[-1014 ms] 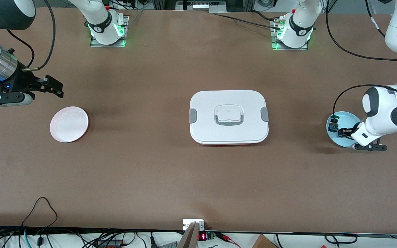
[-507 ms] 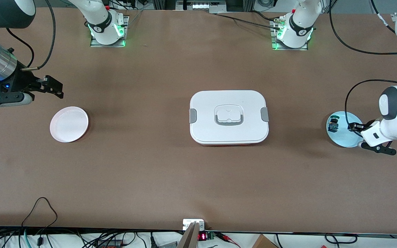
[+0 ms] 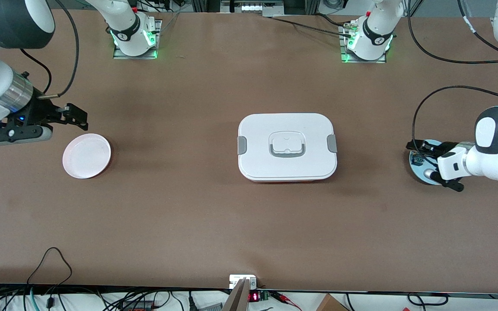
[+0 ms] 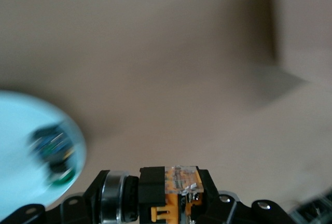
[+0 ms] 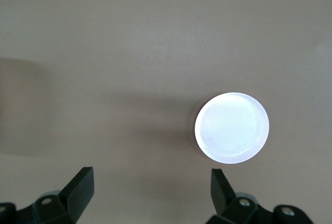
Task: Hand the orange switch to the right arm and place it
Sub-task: 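Lift the switch with the left gripper while the right gripper reaches toward it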
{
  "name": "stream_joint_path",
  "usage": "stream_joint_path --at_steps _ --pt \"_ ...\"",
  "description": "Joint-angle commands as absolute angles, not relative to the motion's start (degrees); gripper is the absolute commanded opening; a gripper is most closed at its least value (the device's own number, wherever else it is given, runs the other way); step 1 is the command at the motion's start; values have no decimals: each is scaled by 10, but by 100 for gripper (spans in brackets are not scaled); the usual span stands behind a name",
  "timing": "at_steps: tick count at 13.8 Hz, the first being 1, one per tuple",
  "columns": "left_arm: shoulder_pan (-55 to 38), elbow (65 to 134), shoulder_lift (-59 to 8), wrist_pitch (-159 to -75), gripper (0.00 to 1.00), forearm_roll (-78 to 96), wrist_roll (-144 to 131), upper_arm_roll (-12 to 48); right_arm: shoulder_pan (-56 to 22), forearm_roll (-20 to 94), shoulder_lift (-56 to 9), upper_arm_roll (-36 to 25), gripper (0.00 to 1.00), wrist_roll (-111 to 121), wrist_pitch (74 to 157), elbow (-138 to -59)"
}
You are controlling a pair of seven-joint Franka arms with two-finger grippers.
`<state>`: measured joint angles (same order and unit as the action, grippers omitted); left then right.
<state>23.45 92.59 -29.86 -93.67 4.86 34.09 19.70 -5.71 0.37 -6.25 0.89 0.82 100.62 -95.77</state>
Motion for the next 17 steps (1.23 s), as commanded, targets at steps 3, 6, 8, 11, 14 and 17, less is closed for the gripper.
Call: stream_joint_path --at_steps 3,6,8,11,14,17 --pt "240 921 -311 -940 14 230 614 249 -90 10 -79 9 100 90 922 -943" --pt "236 921 -348 -954 12 398 761 279 -95 135 -78 10 100 91 912 -947" --pt "218 920 -352 -955 10 512 867 283 -94 221 -89 10 100 91 916 -953" --pt "173 922 -359 -1013 10 576 986 284 -88 408 -133 9 100 141 914 -973" --pt "150 933 -371 -1017 8 696 1078 303 -94 550 -176 10 100 190 912 -994" --pt "117 954 -372 -1022 5 798 1216 313 -110 691 -176 11 100 188 940 -1052"
